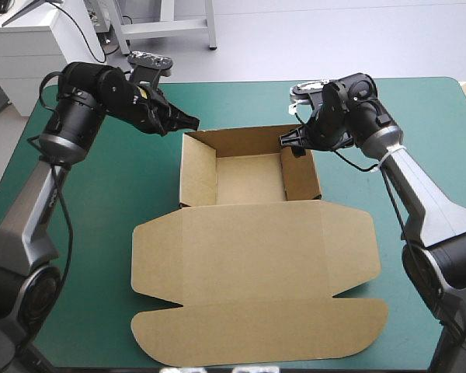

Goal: Fold the box

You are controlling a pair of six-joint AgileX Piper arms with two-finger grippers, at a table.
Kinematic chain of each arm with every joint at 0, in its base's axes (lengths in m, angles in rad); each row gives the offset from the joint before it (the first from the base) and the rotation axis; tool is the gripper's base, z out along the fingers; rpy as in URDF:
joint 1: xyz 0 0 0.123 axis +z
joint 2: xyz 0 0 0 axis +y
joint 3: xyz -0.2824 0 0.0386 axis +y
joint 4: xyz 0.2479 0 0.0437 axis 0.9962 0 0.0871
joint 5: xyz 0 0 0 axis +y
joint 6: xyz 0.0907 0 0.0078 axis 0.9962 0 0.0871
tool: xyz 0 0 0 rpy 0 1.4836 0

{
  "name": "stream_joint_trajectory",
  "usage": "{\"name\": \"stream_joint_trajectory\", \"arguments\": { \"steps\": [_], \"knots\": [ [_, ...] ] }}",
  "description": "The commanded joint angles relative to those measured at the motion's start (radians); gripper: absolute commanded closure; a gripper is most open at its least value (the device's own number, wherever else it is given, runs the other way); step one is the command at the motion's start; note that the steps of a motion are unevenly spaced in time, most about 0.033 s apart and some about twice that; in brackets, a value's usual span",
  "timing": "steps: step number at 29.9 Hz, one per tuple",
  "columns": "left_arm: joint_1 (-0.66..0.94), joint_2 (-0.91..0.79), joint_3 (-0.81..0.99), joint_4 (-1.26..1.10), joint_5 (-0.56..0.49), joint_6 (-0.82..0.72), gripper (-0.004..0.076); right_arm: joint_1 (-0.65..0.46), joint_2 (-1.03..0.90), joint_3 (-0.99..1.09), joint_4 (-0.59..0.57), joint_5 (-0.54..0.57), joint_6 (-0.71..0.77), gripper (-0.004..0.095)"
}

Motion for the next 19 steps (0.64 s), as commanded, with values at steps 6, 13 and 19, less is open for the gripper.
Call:
{"name": "stream_joint_trajectory", "arguments": {
  "steps": [6,13,19],
  "knots": [
    [0.001,-0.306,0.355,0.013,0.042,0.093,0.0731,-0.029,-0.028,0.094,0.039,-0.119,-0.002,0.0208],
    [0.001,-0.473,0.654,0.115,0.001,0.093,0.0731,-0.029,0.029,0.094,0.078,-0.130,-0.019,0.0208],
    [0.001,-0.598,0.872,0.132,-0.137,0.084,0.0731,-0.029,0.099,0.094,0.080,-0.080,-0.027,0.0208]
  ]
}}
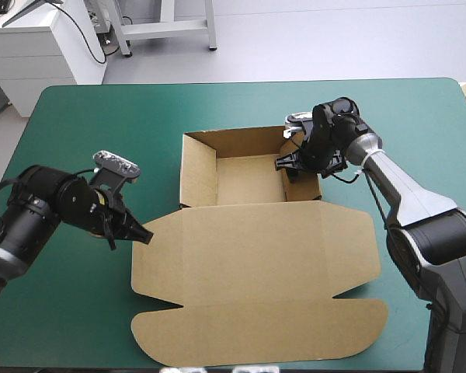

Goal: Fold the box

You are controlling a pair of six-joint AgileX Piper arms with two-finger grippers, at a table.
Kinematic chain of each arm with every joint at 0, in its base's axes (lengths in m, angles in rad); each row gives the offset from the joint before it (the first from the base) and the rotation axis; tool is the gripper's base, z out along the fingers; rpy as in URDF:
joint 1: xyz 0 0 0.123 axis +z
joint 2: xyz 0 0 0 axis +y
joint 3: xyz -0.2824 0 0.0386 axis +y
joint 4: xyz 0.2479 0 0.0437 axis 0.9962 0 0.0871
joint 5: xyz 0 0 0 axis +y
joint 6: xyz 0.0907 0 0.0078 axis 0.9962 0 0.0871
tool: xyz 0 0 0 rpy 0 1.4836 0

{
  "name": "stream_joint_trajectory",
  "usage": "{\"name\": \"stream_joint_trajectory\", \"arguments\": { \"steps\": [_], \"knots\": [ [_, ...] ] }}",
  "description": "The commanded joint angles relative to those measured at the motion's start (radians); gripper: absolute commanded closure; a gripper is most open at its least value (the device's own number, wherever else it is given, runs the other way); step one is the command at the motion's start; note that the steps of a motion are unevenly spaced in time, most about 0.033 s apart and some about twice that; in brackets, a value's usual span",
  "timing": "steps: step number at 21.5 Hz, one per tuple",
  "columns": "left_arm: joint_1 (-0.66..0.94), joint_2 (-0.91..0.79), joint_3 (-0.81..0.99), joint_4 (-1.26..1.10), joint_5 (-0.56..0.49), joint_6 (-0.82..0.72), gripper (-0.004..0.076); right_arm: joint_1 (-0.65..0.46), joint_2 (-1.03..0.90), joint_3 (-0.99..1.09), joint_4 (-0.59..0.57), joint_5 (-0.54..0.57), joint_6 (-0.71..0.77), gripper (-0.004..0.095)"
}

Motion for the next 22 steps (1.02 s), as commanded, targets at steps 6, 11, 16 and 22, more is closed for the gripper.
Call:
{"name": "stream_joint_trajectory", "arguments": {
  "steps": [6,11,16,22],
  "knots": [
    [0.001,-0.293,0.325,-0.028,-0.180,-0.010,0.0731,-0.007,0.001,-0.023,0.024,0.043,-0.026,0.0213],
    [0.001,-0.572,0.500,-0.025,-0.327,-0.010,0.0731,-0.007,0.001,-0.025,0.040,0.046,-0.029,0.0413],
    [0.001,-0.782,0.570,-0.025,-0.386,-0.010,0.0731,-0.007,-0.007,-0.053,0.048,0.072,-0.036,0.0923],
    [0.001,-0.826,0.579,-0.025,-0.386,-0.010,0.0731,-0.007,-0.029,-0.147,0.048,0.093,-0.036,0.0929]
  ]
}}
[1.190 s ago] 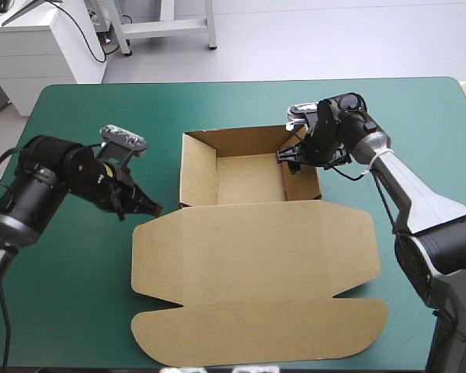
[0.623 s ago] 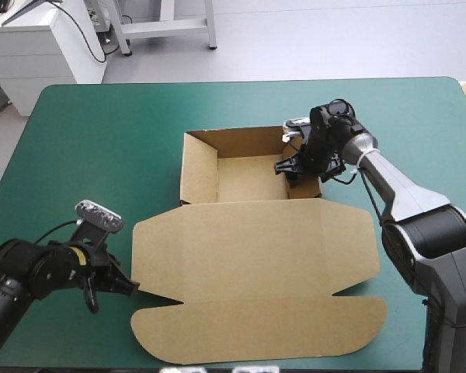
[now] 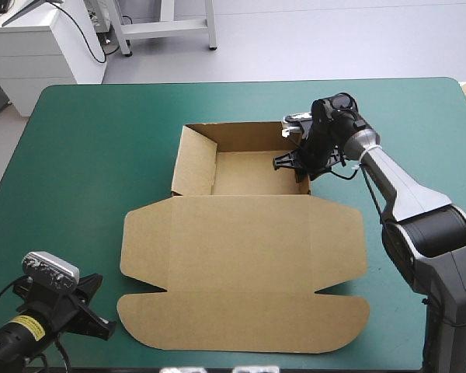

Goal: Fold the box

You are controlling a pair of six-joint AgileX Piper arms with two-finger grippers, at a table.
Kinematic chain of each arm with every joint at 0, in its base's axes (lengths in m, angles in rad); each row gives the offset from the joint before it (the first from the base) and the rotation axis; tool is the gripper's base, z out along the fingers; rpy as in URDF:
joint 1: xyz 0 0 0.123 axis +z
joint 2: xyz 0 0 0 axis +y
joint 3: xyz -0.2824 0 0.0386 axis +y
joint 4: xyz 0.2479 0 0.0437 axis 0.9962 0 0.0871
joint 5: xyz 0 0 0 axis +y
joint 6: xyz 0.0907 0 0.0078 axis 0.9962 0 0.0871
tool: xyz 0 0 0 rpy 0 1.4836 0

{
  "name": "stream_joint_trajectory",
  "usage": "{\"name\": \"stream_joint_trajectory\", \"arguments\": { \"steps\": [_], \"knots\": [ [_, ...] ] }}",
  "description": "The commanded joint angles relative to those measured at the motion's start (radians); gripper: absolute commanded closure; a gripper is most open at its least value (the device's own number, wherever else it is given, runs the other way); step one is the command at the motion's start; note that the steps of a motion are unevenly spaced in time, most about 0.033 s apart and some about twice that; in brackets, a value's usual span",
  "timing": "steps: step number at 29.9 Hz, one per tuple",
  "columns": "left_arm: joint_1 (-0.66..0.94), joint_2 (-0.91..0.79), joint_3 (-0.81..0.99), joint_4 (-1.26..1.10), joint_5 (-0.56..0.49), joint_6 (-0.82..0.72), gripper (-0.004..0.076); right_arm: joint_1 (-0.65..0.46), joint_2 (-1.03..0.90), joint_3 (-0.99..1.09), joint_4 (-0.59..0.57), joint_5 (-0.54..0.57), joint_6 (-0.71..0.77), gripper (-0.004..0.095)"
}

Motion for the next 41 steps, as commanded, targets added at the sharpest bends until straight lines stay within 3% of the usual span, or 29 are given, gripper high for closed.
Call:
{"name": "stream_joint_trajectory", "arguments": {
  "steps": [1,16,18,21,25,28,41],
  "knots": [
    [0.001,0.001,-0.022,-0.006,-0.068,-0.010,0.0731,0.002,-0.075,-0.079,0.003,0.014,0.003,0.0929],
    [0.001,0.001,-0.022,-0.009,-0.064,-0.008,0.0731,0.000,-0.103,-0.119,-0.045,0.014,-0.020,0.0899],
    [0.001,0.001,-0.022,-0.009,-0.064,-0.008,0.0731,0.000,-0.103,-0.119,-0.041,0.014,-0.041,0.0829],
    [0.001,0.001,-0.022,-0.009,-0.064,-0.008,0.0731,0.000,-0.103,-0.119,-0.033,0.014,-0.028,0.0632],
    [0.001,0.001,-0.022,-0.009,-0.064,-0.008,0.0731,0.000,-0.103,-0.119,-0.039,0.014,-0.028,0.0215],
    [0.001,0.001,-0.022,-0.009,-0.067,-0.008,0.0731,0.000,-0.103,-0.125,-0.086,0.014,-0.007,0.0025],
    [0.001,0.001,-0.022,-0.009,-0.069,-0.008,0.0731,0.000,-0.172,-0.202,-0.086,0.014,0.044,0.0003]
  ]
}}
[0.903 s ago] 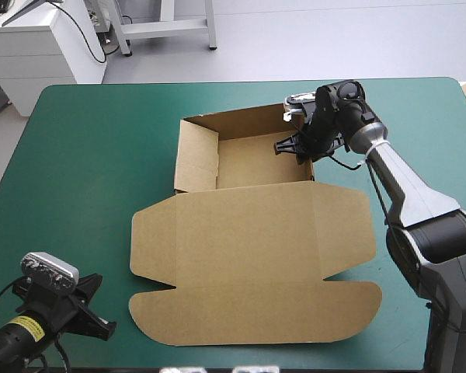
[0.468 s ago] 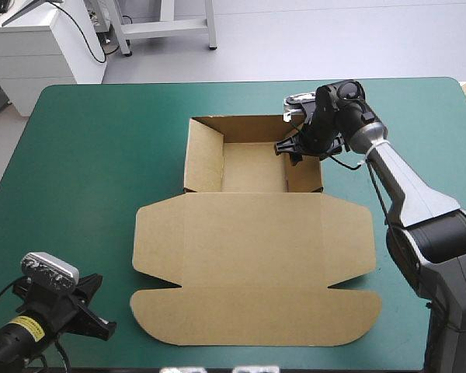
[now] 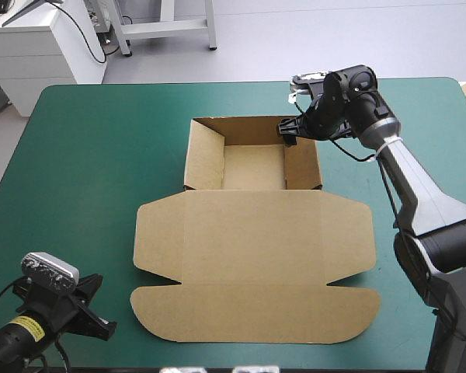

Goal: Fold the box

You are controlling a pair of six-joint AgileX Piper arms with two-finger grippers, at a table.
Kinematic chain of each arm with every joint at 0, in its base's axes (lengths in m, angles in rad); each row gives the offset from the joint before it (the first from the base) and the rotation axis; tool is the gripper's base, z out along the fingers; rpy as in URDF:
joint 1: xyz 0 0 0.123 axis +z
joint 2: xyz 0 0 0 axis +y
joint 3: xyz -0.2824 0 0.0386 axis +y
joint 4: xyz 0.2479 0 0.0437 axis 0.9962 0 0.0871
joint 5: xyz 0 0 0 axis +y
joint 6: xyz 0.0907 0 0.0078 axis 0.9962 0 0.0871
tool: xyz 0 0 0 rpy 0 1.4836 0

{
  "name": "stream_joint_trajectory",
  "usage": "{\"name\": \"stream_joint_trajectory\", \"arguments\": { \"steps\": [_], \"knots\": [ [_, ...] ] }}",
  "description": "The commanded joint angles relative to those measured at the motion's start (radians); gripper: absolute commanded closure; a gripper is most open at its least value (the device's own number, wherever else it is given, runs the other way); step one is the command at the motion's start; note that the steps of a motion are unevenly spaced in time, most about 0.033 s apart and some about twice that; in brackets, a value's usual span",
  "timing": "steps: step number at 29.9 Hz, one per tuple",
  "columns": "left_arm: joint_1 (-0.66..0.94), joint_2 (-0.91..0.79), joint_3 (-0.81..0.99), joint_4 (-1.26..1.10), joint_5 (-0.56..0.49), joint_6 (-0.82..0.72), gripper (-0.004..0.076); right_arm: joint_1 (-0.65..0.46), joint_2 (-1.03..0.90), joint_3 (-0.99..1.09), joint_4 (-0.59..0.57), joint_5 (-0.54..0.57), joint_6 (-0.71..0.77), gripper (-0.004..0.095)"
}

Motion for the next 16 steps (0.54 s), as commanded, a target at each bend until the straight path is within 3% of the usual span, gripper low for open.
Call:
{"name": "stream_joint_trajectory", "arguments": {
  "steps": [1,6,10,16],
  "knots": [
    [0.001,0.008,-0.022,-0.005,-0.067,-0.008,0.0731,-0.001,-0.080,-0.034,-0.008,0.003,0.018,0.0003],
    [0.001,0.008,-0.022,-0.009,-0.065,-0.008,0.0731,-0.001,-0.080,0.033,-0.008,0.003,0.080,0.0003],
    [0.001,0.008,-0.022,-0.009,-0.084,-0.008,0.0731,-0.001,-0.041,0.085,-0.076,0.001,0.128,0.0005],
    [0.001,0.008,-0.022,-0.009,-0.093,-0.008,0.0731,-0.001,0.027,0.085,-0.051,0.001,0.141,0.0005]
  ]
}}
